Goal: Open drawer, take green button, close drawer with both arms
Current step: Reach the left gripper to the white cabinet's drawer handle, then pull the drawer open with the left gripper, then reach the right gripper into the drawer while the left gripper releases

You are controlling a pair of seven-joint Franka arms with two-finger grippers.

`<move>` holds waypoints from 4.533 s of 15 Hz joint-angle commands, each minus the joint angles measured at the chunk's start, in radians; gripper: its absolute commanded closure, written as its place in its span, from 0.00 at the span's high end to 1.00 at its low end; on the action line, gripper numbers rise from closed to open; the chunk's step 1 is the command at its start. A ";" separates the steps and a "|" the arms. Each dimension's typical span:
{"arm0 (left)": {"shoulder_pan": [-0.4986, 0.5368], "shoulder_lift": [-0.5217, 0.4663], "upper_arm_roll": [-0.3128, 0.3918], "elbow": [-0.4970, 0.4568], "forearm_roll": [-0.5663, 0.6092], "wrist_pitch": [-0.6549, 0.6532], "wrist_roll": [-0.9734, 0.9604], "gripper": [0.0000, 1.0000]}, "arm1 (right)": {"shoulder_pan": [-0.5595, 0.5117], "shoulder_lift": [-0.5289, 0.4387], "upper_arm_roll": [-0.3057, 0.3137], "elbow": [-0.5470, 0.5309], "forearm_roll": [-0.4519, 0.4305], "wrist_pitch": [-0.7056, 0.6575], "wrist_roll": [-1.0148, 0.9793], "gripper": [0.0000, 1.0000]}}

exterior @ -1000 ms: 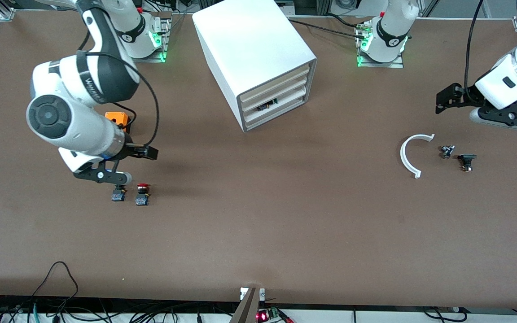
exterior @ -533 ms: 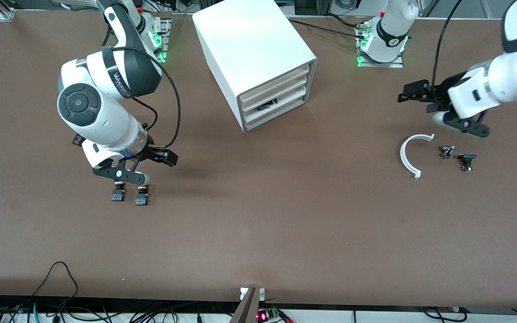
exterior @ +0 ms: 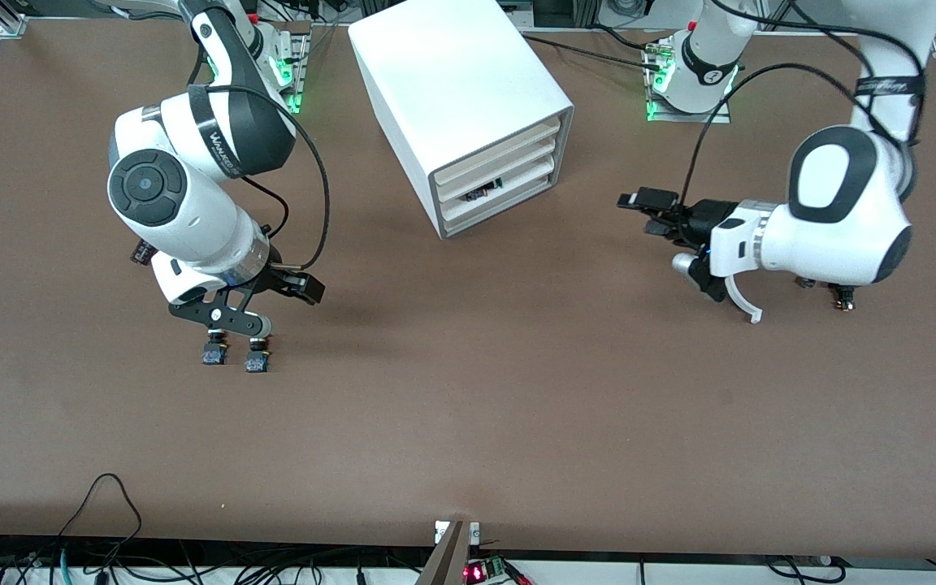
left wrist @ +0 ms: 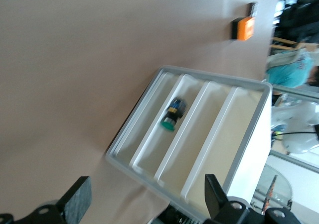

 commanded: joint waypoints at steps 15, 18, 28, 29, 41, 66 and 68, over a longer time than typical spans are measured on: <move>0.002 0.189 -0.166 -0.406 -0.541 0.256 0.731 0.78 | 0.009 0.027 0.003 0.016 0.013 0.003 0.009 0.99; 0.002 0.220 -0.177 -0.426 -0.567 0.256 0.776 0.73 | 0.023 0.027 0.003 0.016 0.013 0.010 0.015 0.99; -0.026 0.248 -0.228 -0.506 -0.729 0.258 0.897 0.38 | 0.023 0.027 0.003 0.016 0.013 0.010 0.012 0.99; -0.028 0.248 -0.228 -0.506 -0.729 0.258 0.897 0.18 | 0.025 0.027 0.003 0.016 0.013 0.012 0.018 0.99; -0.034 0.280 -0.159 -0.416 -0.703 0.278 0.868 0.00 | 0.098 0.085 0.005 0.122 0.013 0.052 0.234 0.99; 0.120 0.335 -0.064 0.250 0.074 -0.050 0.093 1.00 | 0.439 0.519 0.031 0.464 0.041 0.322 1.256 0.99; 0.120 0.335 -0.064 0.340 0.183 -0.113 -0.039 1.00 | 0.451 0.536 0.037 0.454 0.041 0.320 1.266 0.99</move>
